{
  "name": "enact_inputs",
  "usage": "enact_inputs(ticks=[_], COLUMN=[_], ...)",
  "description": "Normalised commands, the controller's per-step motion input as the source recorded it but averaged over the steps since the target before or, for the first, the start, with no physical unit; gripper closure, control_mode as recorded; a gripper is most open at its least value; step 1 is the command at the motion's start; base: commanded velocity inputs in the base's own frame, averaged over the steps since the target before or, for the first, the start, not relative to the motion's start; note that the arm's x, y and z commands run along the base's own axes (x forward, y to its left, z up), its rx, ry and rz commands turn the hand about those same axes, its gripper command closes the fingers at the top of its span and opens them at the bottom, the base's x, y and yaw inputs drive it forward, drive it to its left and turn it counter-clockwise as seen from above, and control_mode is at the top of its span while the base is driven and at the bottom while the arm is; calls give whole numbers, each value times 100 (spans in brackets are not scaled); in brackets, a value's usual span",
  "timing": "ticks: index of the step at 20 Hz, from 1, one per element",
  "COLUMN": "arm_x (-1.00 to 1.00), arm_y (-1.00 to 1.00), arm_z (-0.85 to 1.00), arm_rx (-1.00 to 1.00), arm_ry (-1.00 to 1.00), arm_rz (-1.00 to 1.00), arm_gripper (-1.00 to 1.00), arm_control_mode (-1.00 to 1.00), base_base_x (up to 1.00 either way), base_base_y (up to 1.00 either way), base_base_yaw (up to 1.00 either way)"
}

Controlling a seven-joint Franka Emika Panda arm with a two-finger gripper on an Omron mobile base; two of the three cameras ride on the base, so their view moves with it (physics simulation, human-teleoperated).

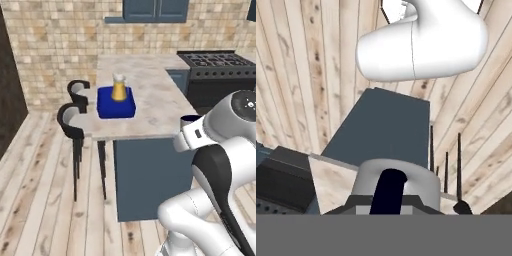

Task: There is a tray on the dining counter. Grab the cup, mug, and pitcher and place them on the tray. The pitcher may be placed next to the tray if it cannot fit the tray.

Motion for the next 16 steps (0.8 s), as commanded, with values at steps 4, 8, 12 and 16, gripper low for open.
enact_inputs(ticks=[4,8,12,16], arm_x=[0,0,0,0], arm_y=[0,0,0,0], arm_z=[0,0,0,0], arm_rx=[0,0,0,0], arm_ry=[0,0,0,0], arm_rz=[0,0,0,0], arm_gripper=[100,100,100,100], arm_control_mode=[100,100,100,100], base_base_x=[61,62,52,31], base_base_y=[30,35,47,54], base_base_yaw=[-29,-29,-27,-24])
